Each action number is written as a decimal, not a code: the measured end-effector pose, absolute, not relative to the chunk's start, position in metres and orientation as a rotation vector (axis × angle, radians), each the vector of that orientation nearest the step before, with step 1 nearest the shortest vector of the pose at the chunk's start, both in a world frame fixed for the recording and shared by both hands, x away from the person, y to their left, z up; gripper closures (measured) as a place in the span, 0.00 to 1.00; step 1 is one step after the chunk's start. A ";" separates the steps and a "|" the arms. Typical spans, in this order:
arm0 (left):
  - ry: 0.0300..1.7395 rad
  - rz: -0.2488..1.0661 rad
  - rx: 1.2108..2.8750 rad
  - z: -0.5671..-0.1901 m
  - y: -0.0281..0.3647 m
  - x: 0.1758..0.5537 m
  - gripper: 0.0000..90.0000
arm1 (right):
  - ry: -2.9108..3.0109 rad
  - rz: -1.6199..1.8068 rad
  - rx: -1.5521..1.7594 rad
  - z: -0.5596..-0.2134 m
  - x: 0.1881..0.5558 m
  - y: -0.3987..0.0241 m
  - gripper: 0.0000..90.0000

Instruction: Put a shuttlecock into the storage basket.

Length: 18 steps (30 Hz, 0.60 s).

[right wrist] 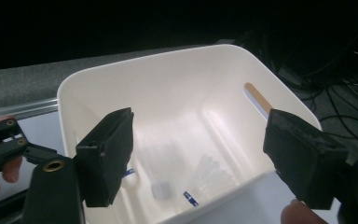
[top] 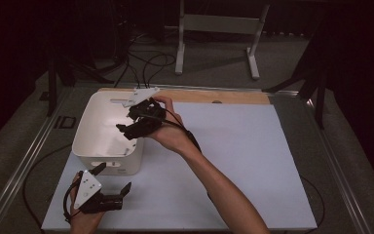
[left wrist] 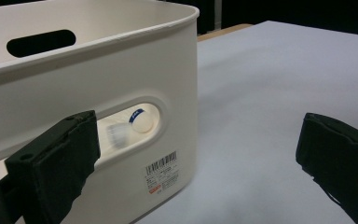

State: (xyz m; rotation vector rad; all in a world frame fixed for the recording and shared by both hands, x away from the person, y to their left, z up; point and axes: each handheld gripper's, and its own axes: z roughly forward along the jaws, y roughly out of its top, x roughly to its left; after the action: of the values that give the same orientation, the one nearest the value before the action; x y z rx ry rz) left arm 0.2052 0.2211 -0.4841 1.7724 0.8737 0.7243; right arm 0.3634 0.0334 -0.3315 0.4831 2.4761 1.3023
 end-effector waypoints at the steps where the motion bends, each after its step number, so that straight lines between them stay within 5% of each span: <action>1: 0.874 0.725 1.773 -0.484 0.221 0.205 0.00 | 2.470 1.295 0.496 -0.332 0.364 0.032 0.18; 18: 0.872 0.726 1.777 -0.484 0.221 0.206 0.00 | 2.412 1.299 0.585 -0.335 0.366 0.013 0.10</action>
State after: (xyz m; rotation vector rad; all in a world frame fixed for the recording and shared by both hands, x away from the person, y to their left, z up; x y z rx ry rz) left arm 0.2056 0.2209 -0.4840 1.7769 0.8719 0.7261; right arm 0.3658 0.0131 -0.3352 0.5848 2.4117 1.2992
